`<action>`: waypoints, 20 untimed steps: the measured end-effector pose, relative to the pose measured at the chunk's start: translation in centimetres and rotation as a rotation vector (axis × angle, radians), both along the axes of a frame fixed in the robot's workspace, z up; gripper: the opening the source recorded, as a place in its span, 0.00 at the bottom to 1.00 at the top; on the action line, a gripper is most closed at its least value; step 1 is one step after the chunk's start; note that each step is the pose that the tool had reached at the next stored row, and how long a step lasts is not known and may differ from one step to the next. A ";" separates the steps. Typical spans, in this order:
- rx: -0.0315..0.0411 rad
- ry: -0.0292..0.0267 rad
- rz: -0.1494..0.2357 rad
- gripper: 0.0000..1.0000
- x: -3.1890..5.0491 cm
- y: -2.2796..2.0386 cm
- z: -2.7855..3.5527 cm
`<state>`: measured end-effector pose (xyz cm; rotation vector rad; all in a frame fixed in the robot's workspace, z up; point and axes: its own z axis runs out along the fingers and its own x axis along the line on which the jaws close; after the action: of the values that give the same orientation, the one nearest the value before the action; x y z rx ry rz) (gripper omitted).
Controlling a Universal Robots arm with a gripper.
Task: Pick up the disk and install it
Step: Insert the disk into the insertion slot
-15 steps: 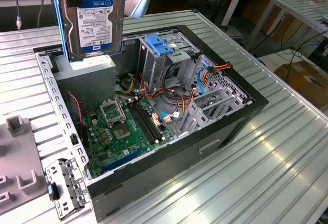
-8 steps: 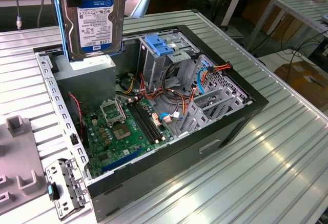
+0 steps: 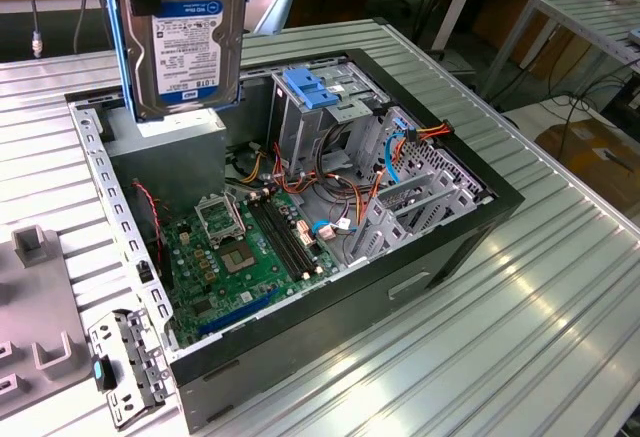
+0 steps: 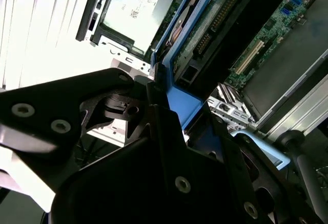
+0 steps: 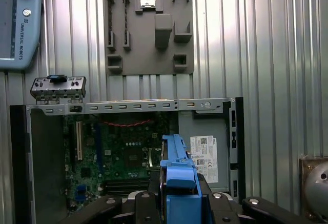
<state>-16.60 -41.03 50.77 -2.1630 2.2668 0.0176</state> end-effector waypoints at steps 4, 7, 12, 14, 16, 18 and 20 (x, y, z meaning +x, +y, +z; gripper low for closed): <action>0.0000 0.0000 0.000 0.37 0.00 -0.45 0.00; -0.0001 0.0001 0.000 0.37 0.16 -0.54 0.00; 0.0000 0.0000 0.000 0.37 0.61 -0.59 -0.01; -0.0001 0.0000 0.000 0.37 0.79 -0.60 -0.02; -0.0001 0.0000 0.000 0.37 0.90 -0.61 -0.02; 0.0000 0.0000 0.000 0.37 0.97 -0.62 -0.02; -0.0001 0.0000 0.000 0.37 0.99 -0.61 -0.02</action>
<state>-15.61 -41.65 50.75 -2.1630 2.2669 0.0175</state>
